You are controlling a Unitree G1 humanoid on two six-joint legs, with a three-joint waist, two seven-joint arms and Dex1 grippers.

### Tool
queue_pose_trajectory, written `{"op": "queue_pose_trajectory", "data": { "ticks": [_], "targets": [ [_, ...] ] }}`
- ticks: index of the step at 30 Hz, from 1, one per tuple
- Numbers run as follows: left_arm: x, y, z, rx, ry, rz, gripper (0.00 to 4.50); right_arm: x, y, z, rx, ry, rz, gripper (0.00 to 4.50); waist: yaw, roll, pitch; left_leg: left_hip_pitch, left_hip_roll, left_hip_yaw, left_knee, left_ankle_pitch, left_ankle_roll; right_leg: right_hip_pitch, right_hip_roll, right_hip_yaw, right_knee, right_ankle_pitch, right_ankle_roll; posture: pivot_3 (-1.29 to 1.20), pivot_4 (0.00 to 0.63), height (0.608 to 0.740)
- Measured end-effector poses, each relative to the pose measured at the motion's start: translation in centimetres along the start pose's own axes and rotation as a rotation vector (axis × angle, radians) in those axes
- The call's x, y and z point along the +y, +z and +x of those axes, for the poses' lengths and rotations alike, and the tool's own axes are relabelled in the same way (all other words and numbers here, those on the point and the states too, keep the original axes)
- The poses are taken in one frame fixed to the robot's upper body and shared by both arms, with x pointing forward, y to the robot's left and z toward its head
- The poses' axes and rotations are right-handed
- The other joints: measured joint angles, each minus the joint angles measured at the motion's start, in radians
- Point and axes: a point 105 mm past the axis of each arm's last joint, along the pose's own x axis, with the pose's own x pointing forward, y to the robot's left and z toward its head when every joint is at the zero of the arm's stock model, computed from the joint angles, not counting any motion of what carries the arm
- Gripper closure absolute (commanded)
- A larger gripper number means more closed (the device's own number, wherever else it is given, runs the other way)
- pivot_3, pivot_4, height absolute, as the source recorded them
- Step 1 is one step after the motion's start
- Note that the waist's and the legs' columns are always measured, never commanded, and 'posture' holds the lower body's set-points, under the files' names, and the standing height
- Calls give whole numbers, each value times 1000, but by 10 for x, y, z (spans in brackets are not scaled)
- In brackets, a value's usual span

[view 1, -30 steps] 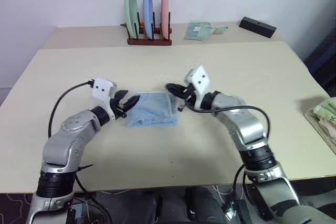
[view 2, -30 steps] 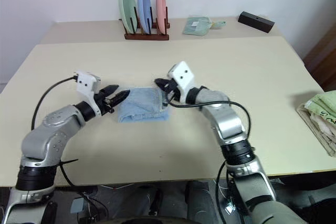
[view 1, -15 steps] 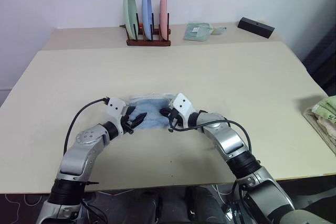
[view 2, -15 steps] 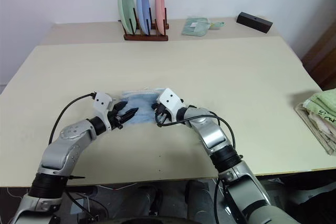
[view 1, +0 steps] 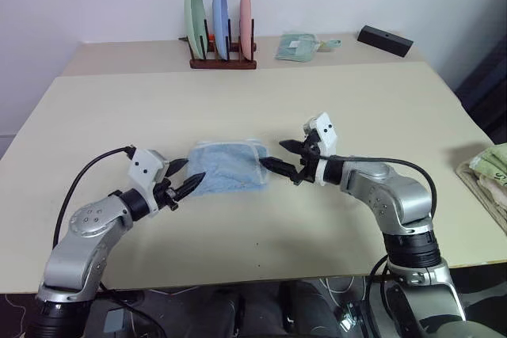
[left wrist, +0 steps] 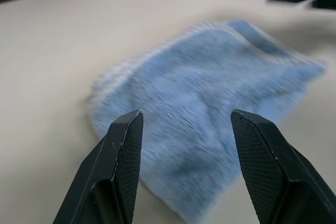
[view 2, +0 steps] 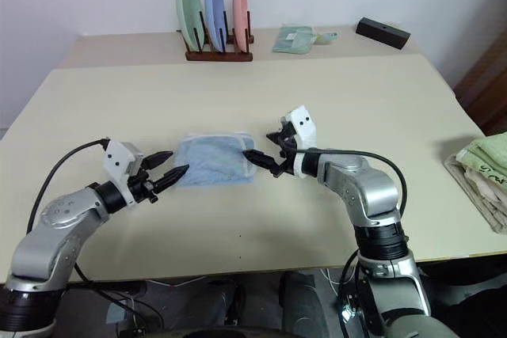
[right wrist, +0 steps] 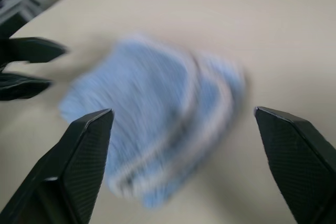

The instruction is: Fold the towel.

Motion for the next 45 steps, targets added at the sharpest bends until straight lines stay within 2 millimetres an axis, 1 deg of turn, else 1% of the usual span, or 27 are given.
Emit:
{"op": "queue_pose_trajectory", "data": {
  "ticks": [2,4,7,10,13,14,17,20,21,24,26,28,29,30,31,32,33,35,37,38,40,41,44,45],
  "targets": [
    [-2,2,0,-7,-16,5,1806,0,-10,4,43,-10,65,39,0,0,0,0,0,0,0,0,0,0,0,0,0,0,0,0,150,737],
    [-6,5,0,-22,-42,-6,1806,1,-14,10,71,-12,108,39,-1,0,0,0,0,0,0,0,0,0,0,0,0,0,0,0,150,737],
    [-12,11,1,-48,-81,-8,1806,6,-14,21,78,-1,142,39,-4,0,0,0,0,0,0,0,0,0,0,0,0,0,0,0,150,737],
    [-14,13,0,-54,-87,3,1806,18,-15,32,85,34,173,39,-7,0,0,0,0,0,0,0,0,0,0,0,0,0,0,0,150,737],
    [-14,12,0,-51,-82,0,1806,24,-15,43,83,39,194,842,-8,0,0,0,0,0,0,0,0,0,0,0,0,0,0,0,150,737],
    [-14,12,0,-51,-78,-2,1806,23,-16,47,80,30,208,1227,-8,0,0,1,0,0,0,0,0,0,0,0,0,0,0,0,150,737],
    [-13,9,0,-45,-62,-11,1806,22,-19,52,75,13,258,2797,-8,1,0,0,0,0,0,0,0,0,0,0,0,0,0,0,150,737],
    [-14,5,-2,-37,-54,-23,1806,20,-18,51,57,14,309,4331,-9,1,0,0,0,0,0,0,0,-1,0,0,0,0,0,0,150,737],
    [-14,4,-2,-35,-52,-27,1806,21,-16,50,49,21,320,4427,-9,1,0,0,0,0,0,0,0,-1,0,0,0,0,0,0,150,737],
    [-15,5,-2,-43,-51,-29,1806,16,-13,45,27,9,357,4427,-5,1,1,0,0,0,0,0,0,-1,0,0,0,0,0,0,150,737],
    [-17,6,-1,-52,-53,-29,1806,8,-4,36,-19,-15,375,4427,-3,1,1,0,0,0,0,0,0,-1,0,0,0,0,0,0,150,737],
    [-21,8,4,-61,-70,-30,1806,-8,10,17,-103,-73,386,4427,2,1,1,-1,0,0,0,0,1,0,0,0,0,0,0,0,150,737],
    [-24,10,7,-69,-85,-31,1806,-19,17,3,-144,-119,379,4427,5,1,1,-1,-1,0,0,-1,1,0,0,-1,-1,0,0,0,150,737],
    [-26,11,10,-78,-94,-32,1806,-35,24,-16,-192,-187,369,4427,6,1,1,-1,-1,0,0,-1,2,0,-1,-1,-1,0,0,0,150,737],
    [-27,13,12,-86,-102,-32,1806,-49,29,-35,-234,-259,360,4427,7,1,1,-1,-2,0,0,-1,2,0,-1,-1,-1,0,0,0,150,737],
    [-28,14,16,-90,-113,-34,1806,-68,31,-62,-289,-355,367,4427,7,1,1,-1,-2,0,0,-1,2,1,-1,-1,-1,0,0,0,150,737],
    [-28,13,18,-88,-117,-38,1806,-80,32,-80,-327,-419,380,4427,4,1,1,-1,-1,0,0,-1,2,0,-1,-1,-2,0,0,0,150,737],
    [-28,9,21,-75,-127,-49,1806,-99,31,-112,-406,-522,435,4427,-8,2,1,0,0,2,-1,-1,2,0,0,1,-1,0,0,0,150,737],
    [-31,9,27,-79,-147,-53,1806,-109,29,-131,-465,-585,490,4427,-21,3,1,0,1,2,-2,-1,2,-1,0,1,0,0,0,0,150,737],
    [-33,13,33,-100,-166,-56,1806,-115,24,-146,-505,-635,550,4427,-20,4,1,0,1,1,-2,-1,2,0,0,1,0,0,0,0,150,737],
    [-35,23,43,-138,-198,-52,1806,-121,12,-162,-547,-709,641,4427,-17,4,1,0,1,1,-1,-1,2,0,0,0,0,0,0,0,150,737],
    [-36,28,48,-152,-216,-45,1806,-120,2,-164,-540,-733,686,4427,-17,4,1,0,1,1,-1,-1,2,0,0,1,0,0,0,0,150,737],
    [-44,34,56,-177,-267,-36,1806,-118,-19,-158,-516,-763,793,4427,-26,6,0,0,1,3,-1,-1,2,0,0,3,0,0,0,0,150,737],
    [-46,34,58,-180,-281,-37,1806,-118,-22,-157,-510,-770,808,4427,-26,7,1,0,1,3,-1,-1,2,-1,0,3,0,0,0,0,150,737]
  ]
}}
